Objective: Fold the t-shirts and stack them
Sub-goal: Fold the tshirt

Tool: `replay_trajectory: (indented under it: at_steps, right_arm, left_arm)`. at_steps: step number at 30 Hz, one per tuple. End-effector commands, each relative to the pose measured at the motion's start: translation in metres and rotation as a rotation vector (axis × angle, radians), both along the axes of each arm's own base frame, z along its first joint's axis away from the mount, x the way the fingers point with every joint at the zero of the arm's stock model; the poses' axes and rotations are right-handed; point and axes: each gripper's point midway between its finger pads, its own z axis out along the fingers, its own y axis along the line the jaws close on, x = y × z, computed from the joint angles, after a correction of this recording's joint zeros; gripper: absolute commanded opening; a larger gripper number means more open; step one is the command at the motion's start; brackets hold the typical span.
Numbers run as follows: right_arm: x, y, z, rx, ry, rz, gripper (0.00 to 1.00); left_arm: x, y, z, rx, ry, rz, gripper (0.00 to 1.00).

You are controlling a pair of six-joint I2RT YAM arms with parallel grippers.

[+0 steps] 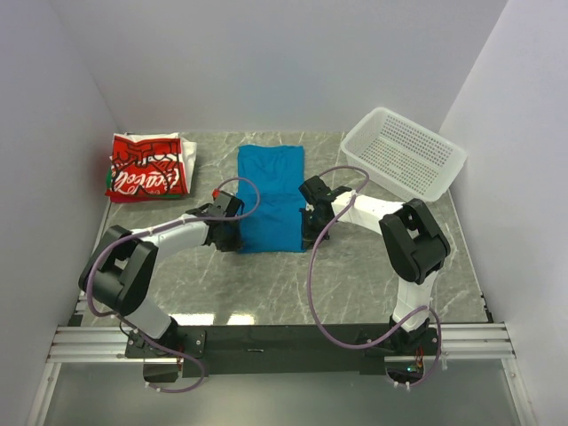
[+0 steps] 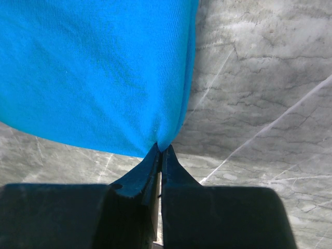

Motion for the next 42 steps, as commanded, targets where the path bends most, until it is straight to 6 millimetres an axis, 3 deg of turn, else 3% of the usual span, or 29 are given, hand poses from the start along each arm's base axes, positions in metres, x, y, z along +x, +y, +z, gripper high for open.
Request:
replay_trajectory:
  at_steps: [1, 6, 15, 19, 28, 34, 42]
  right_arm:
    - [-0.008, -0.002, -0.007, -0.032, 0.024, 0.02, 0.0]
    - [-0.008, 0.0, -0.004, -0.022, 0.019, 0.023, 0.0]
    - [-0.023, 0.003, 0.011, -0.024, 0.019, 0.07, 0.0]
    - [-0.049, 0.0, 0.023, -0.022, 0.016, 0.101, 0.0]
    - [-0.118, -0.014, 0.049, -0.006, 0.03, 0.144, 0.0]
    - [-0.167, -0.018, 0.064, 0.01, 0.062, 0.19, 0.0]
    - [-0.213, -0.033, 0.095, 0.047, 0.097, 0.198, 0.0]
  left_arm:
    - [-0.016, 0.008, -0.018, 0.053, 0.056, -0.009, 0.09]
    - [-0.028, 0.013, -0.021, 0.061, 0.071, -0.013, 0.01]
    - [-0.047, 0.008, -0.003, -0.005, 0.052, -0.075, 0.01]
    - [-0.067, 0.009, 0.003, -0.039, 0.078, -0.103, 0.01]
    - [-0.118, -0.017, 0.032, -0.179, 0.143, -0.125, 0.01]
    - [-0.162, -0.019, 0.052, -0.248, 0.21, -0.108, 0.01]
    - [-0.21, -0.02, 0.087, -0.384, 0.263, -0.11, 0.01]
